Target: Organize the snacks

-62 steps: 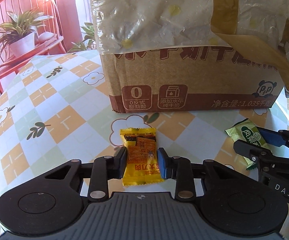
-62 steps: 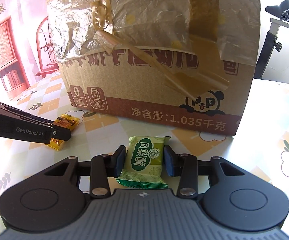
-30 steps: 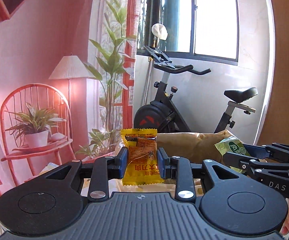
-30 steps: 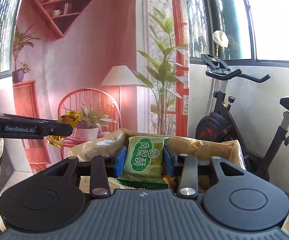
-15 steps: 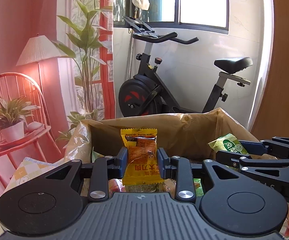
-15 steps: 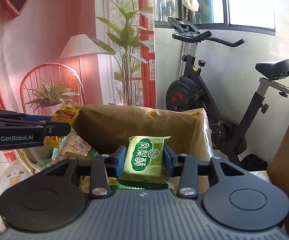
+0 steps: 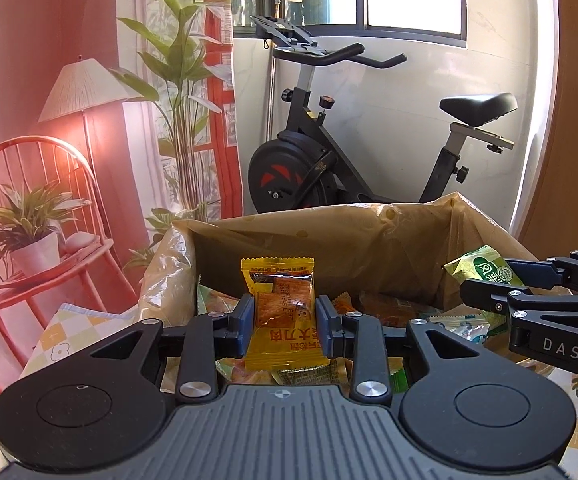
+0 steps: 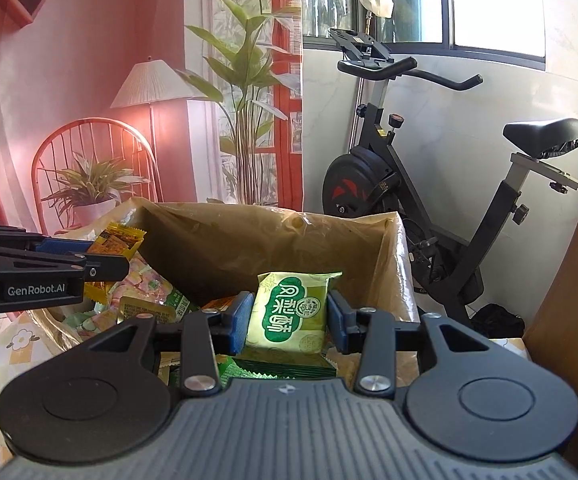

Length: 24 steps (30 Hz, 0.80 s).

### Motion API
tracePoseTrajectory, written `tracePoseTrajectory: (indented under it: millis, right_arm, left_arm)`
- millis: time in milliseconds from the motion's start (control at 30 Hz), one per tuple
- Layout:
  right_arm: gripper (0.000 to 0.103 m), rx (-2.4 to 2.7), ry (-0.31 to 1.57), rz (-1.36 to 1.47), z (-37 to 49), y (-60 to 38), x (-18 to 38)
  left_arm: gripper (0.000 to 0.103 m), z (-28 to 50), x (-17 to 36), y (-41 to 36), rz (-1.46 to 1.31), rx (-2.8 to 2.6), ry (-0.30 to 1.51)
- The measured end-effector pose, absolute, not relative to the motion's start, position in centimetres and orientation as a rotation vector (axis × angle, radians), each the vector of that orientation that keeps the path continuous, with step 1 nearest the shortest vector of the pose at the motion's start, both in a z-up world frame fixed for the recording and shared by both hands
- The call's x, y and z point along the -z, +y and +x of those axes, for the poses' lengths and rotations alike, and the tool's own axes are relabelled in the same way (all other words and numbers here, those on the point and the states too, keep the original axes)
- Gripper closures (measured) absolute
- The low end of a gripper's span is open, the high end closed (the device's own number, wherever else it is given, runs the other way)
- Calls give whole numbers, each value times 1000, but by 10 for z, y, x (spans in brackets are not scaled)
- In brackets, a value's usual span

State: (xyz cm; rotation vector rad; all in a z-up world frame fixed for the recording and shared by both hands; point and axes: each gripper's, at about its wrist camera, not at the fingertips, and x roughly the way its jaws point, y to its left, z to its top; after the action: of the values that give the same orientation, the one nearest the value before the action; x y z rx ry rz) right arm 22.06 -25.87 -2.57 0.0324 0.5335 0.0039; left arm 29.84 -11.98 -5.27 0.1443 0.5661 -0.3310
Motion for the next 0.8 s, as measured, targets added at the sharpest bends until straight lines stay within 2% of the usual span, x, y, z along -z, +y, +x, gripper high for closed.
tracePoseTrajectory:
  millis: [67, 133, 333, 400, 433, 567, 800]
  right_arm:
    - [59, 1, 533, 32, 221, -258, 25]
    - [57, 9, 521, 29, 219, -259, 21]
    - [30, 9, 494, 32, 211, -258, 5]
    - [18, 12, 475, 40, 204, -258, -3]
    - [16, 14, 468, 45, 201, -258, -7]
    - [6, 16, 442, 65, 184, -257, -22]
    - [1, 58, 383, 76, 142, -247, -46]
  left_arm:
    - [64, 296, 50, -119, 147, 334, 555]
    - [53, 294, 46, -118, 152, 338, 544]
    - [25, 279, 27, -116, 172, 325, 474]
    - [19, 271, 19, -115, 192, 303, 443]
    - [15, 267, 14, -114, 198, 294, 429]
    - [13, 249, -3, -106, 181, 288, 405]
    - [10, 209, -27, -84, 114, 218, 379]
